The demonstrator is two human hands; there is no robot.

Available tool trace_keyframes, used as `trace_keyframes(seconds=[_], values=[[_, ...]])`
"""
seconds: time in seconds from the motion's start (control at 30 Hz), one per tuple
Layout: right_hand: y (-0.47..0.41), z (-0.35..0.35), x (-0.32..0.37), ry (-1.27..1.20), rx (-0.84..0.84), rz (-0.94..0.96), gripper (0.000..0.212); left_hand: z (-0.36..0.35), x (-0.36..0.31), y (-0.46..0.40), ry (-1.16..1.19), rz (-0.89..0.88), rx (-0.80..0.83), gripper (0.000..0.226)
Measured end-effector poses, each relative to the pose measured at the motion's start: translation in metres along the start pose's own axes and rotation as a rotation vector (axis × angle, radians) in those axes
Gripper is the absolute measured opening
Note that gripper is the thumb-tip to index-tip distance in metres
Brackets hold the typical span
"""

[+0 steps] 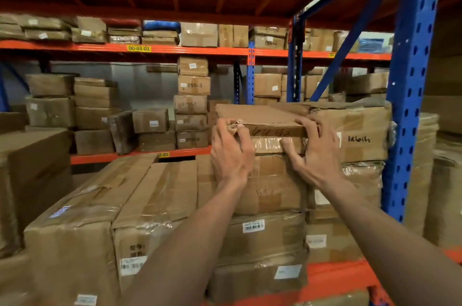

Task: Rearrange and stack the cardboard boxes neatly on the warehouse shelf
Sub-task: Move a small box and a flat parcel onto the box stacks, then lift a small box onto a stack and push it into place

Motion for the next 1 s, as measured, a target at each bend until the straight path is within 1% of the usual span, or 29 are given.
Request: trace_keyframes(seconds=[0.07,0.17,0.23,0.37,0.43,0.5,0.63,0.7,0.73,0.77,0.8,0.87,0.93,1.0], values=[[0.000,-0.007,0.000,0.013,-0.059,-0.004,0.057,-0.001,0.005,-0.002,-0.012,0.006,-0.006,0.030],[-0.004,-0.016,0.000,0.006,-0.109,-0.022,0.055,0.000,0.010,-0.004,-0.038,0.019,-0.021,0.038],[-0.006,-0.021,0.001,-0.012,-0.113,-0.028,0.055,0.001,0.009,-0.004,-0.056,0.018,-0.026,0.042],[-0.006,-0.023,0.001,0.008,-0.064,-0.033,0.056,0.002,0.011,-0.006,-0.096,0.030,0.027,0.032],[-0.006,-0.023,0.003,0.033,-0.016,-0.043,0.055,0.001,0.015,-0.007,-0.082,-0.003,0.109,0.031],[-0.005,-0.022,0.005,0.076,0.041,-0.070,0.055,0.000,0.022,-0.008,-0.023,-0.015,0.225,0.029],[-0.005,-0.020,0.018,0.176,0.114,-0.168,0.059,0.018,0.024,-0.008,-0.003,0.038,0.497,0.030],[-0.003,-0.016,0.036,0.151,0.095,-0.226,0.066,0.032,0.024,-0.003,-0.044,0.058,0.664,0.042],[-0.003,-0.015,0.050,0.123,0.078,-0.237,0.070,0.043,0.027,0.000,-0.052,0.075,0.711,0.053],[-0.003,-0.015,0.068,0.102,0.064,-0.226,0.073,0.059,0.033,0.002,-0.056,0.103,0.717,0.065],[-0.005,-0.017,0.089,0.091,0.056,-0.187,0.074,0.079,0.040,0.004,-0.069,0.134,0.679,0.076],[-0.011,-0.027,0.139,0.108,0.052,-0.062,0.071,0.131,0.058,0.004,-0.113,0.157,0.534,0.087],[-0.020,-0.047,0.190,0.138,0.090,0.057,0.068,0.196,0.077,0.002,-0.200,0.108,0.323,0.090],[-0.026,-0.077,0.245,0.142,0.185,0.146,0.069,0.271,0.101,0.001,-0.350,0.081,0.080,0.093]])
Point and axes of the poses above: each hand's wrist, its own y-axis away from the middle knuckle, its own z-axis out of the back of the hand, x = y × z, the point moved 8 cm from there along -y, towards the middle knuckle, and after that the axes turned 12 degrees about x, right-handed, at the moved point
